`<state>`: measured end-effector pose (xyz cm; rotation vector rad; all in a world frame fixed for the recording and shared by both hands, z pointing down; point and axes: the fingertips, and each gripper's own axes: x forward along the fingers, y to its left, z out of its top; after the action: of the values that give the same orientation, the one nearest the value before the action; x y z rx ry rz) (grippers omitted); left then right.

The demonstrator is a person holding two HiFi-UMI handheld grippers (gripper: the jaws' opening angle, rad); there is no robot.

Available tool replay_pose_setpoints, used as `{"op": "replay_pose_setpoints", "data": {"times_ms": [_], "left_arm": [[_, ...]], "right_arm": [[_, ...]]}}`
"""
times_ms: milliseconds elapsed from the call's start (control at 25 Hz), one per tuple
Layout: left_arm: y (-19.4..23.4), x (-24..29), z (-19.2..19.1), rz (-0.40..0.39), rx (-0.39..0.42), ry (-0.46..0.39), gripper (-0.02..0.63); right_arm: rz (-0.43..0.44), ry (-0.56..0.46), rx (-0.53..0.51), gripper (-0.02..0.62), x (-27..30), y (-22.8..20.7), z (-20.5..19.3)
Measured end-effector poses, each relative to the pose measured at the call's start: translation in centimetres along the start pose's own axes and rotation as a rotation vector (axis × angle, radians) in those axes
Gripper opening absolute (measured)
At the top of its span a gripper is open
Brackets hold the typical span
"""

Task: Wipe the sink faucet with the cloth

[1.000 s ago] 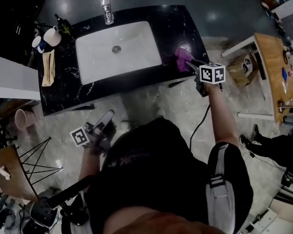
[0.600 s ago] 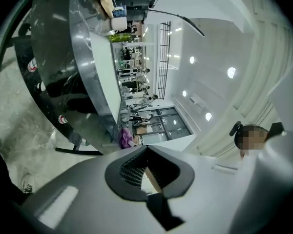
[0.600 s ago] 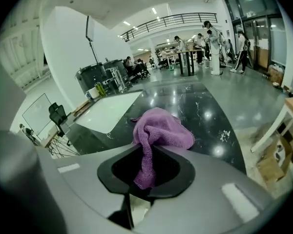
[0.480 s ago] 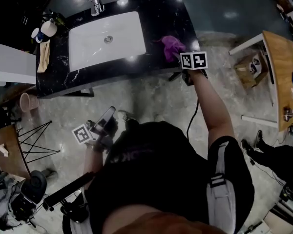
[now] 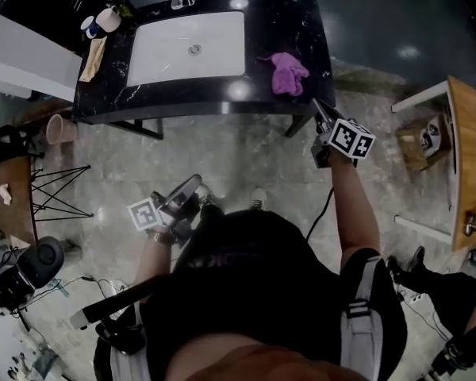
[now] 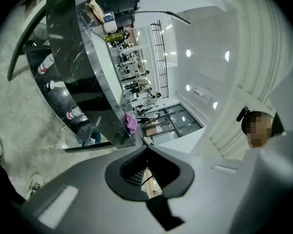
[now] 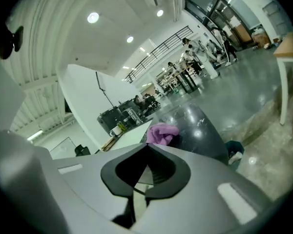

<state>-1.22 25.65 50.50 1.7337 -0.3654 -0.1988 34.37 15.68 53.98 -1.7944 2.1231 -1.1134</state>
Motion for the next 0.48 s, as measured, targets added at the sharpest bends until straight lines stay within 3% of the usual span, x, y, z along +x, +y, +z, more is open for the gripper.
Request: {"op": "replay_pose_setpoints", "data": {"times_ms": [160, 280, 480], "left_arm": [[0.2, -1.5, -1.2, 0.025, 0.039, 0.012, 0.002], [0.1, -3.0, -1.5, 0.021, 0.078, 0.008, 0.002], [1.3, -7.2, -1.8, 0.077, 0.233, 0.063, 0.002]], "right_arm": [[0.122, 0.044, 0.061, 0.011, -3.2, 4.0, -4.7], [0.222, 0.104, 0.107, 0.011, -4.8, 9.4, -9.4], [0.32, 0.183, 0.143, 0.011, -6.6, 18.8, -17.1]]}}
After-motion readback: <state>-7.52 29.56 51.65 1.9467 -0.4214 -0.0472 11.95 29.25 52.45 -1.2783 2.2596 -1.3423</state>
